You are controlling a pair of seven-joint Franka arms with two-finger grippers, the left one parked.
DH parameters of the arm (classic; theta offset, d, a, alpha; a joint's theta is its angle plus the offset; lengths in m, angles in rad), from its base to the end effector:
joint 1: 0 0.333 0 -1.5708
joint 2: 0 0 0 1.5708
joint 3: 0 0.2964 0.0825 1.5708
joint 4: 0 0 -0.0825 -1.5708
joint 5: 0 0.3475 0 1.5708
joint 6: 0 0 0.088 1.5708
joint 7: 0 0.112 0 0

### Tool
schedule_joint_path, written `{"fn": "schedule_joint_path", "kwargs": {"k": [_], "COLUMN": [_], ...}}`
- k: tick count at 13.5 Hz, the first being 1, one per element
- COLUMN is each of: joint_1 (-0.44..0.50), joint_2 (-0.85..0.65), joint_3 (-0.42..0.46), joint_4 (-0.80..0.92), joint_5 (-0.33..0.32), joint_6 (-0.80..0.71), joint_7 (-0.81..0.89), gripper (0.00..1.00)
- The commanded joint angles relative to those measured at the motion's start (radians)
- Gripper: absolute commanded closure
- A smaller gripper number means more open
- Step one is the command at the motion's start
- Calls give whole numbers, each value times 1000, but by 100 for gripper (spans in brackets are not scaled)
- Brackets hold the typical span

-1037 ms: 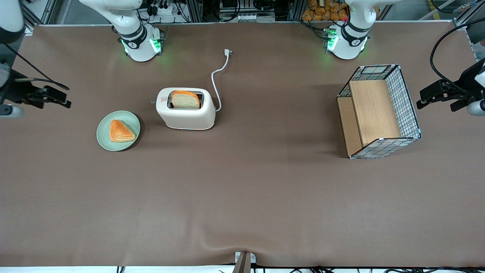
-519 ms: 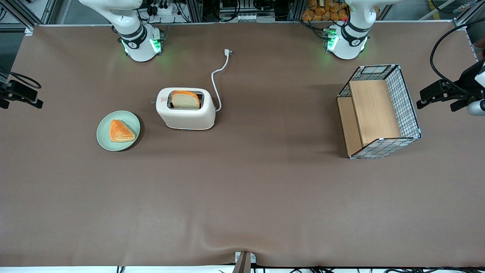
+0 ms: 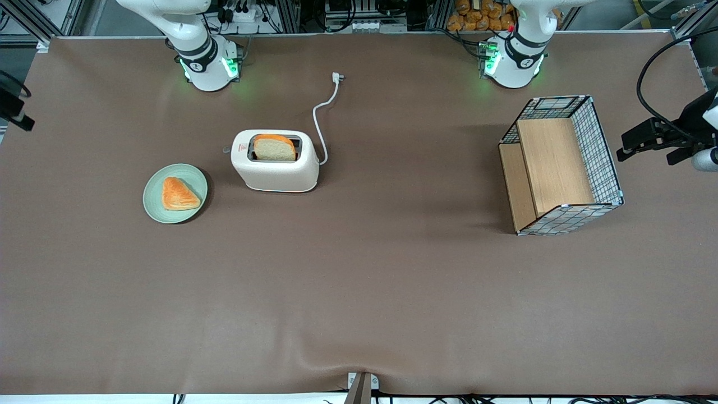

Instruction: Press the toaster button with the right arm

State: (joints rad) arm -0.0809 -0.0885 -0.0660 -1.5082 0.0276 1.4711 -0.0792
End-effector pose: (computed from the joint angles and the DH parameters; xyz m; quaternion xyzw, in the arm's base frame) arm 0.4758 -0.0689 0.6620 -0.9990 0.0320 -0.0273 0.0136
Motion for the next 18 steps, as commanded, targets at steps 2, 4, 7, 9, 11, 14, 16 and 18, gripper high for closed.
{"fn": "schedule_joint_path", "kwargs": {"k": [2,4,7,9,11,14,16,18], "joint_1": [21,24,29,44,43,43,38,36], "joint_2": [-13,-8,-8,-7,-7,-5,3,4], "joint_3": [-11,-8,-6,-6,-6,3,5,5], "joint_4": [-18,-14,-14,-17,-17,-17,-17,-17], "joint_5": [-31,-32,-17,-26,-25,-25,-23,-23], "joint_6": [15,12,15,12,12,11,8,8], "joint_7": [-11,-2,7,6,6,6,6,-1], "gripper": [0,0,0,0,0,0,0,0]}}
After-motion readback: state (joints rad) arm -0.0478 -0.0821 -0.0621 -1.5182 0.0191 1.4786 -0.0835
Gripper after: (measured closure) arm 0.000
